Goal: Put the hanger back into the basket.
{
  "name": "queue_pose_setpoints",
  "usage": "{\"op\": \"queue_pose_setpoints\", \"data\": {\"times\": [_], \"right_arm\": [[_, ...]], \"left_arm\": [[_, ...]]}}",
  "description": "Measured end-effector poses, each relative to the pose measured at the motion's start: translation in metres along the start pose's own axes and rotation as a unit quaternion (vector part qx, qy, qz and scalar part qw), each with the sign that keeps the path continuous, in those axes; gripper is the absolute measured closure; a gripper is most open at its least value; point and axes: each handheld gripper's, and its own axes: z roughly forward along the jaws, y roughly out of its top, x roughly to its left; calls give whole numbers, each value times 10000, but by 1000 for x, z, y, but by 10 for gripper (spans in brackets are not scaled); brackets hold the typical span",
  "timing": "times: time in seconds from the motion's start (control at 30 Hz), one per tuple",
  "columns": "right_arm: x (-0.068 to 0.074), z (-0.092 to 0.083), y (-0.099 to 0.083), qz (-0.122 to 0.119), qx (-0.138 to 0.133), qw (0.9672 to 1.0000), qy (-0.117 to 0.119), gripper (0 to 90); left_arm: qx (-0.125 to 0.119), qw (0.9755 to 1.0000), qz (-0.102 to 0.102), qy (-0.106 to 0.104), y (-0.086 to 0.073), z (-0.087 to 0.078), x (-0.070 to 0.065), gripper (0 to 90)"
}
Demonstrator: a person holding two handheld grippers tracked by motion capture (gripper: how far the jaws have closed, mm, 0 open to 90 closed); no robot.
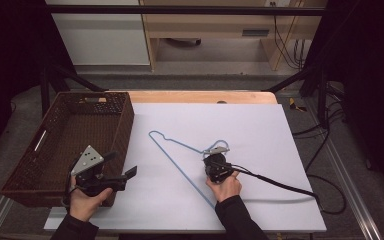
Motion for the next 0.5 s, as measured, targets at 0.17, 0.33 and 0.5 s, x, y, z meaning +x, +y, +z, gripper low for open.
{"op": "queue_pose_setpoints", "data": {"times": [0.17,0.33,0.5], "right_arm": [[-1,-6,1,-79,-188,9998,-6,880],[0,-13,-1,-246,-492,9985,-11,880],[1,-17,-2,-323,-610,9976,-22,881]], "left_arm": [[3,10000,50,-43,3,3,-5,95],[66,9996,234,-155,15,18,-19,96],[135,9993,240,-235,25,37,-28,97]]}}
